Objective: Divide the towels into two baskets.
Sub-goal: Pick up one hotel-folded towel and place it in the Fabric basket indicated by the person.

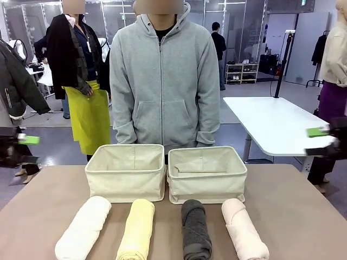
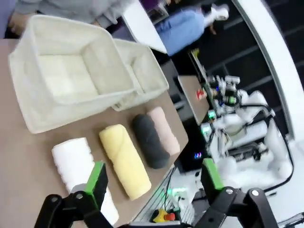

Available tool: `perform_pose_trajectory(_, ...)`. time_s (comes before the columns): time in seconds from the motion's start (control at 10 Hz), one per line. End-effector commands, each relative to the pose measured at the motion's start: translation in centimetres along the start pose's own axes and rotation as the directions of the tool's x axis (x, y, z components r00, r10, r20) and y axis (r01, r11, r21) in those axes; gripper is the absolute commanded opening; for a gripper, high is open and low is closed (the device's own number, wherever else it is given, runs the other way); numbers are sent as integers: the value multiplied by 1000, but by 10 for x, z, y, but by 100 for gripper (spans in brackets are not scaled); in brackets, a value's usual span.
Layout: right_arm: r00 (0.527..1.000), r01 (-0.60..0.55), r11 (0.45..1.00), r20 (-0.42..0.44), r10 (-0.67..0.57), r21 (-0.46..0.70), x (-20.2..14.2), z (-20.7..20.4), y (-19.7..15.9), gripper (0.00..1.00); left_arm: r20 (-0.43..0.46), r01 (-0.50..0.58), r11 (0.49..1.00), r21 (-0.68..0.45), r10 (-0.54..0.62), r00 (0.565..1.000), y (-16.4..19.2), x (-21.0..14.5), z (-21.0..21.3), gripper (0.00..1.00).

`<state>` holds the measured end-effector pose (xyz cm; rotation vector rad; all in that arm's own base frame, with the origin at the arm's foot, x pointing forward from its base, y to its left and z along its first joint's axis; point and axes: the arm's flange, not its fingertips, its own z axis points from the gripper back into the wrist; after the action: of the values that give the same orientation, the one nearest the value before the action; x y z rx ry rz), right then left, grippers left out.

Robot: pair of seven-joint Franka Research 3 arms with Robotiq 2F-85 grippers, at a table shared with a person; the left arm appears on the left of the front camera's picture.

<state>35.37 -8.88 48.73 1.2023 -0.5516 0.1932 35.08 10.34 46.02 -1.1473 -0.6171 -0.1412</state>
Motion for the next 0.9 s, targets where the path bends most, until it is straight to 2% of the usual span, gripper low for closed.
perform_pose_trajectory(0.0,991,70,997,119,-65,-34,-10,32,-12,100,129,-41,999,10,40,991,13,-18,31,100)
perform_pose_trajectory(0.2,964,142,988,235,-126,-54,-21,78,-28,100,254,-124,992,22,114,960,31,-33,62,100)
perform_pose_trajectory(0.4,945,180,981,291,-153,-70,-35,106,-35,100,354,-153,987,42,129,926,39,-45,96,100)
perform_pose_trajectory(0.6,936,193,977,315,-156,-89,-40,117,-36,100,386,-168,983,73,127,914,36,-50,110,100)
perform_pose_trajectory(0.7,949,165,981,287,-130,-101,-37,113,-35,100,373,-165,983,82,123,920,34,-48,105,100)
perform_pose_trajectory(0.8,940,186,977,307,-147,-102,-40,125,-42,100,372,-198,977,72,158,915,46,-40,121,100)
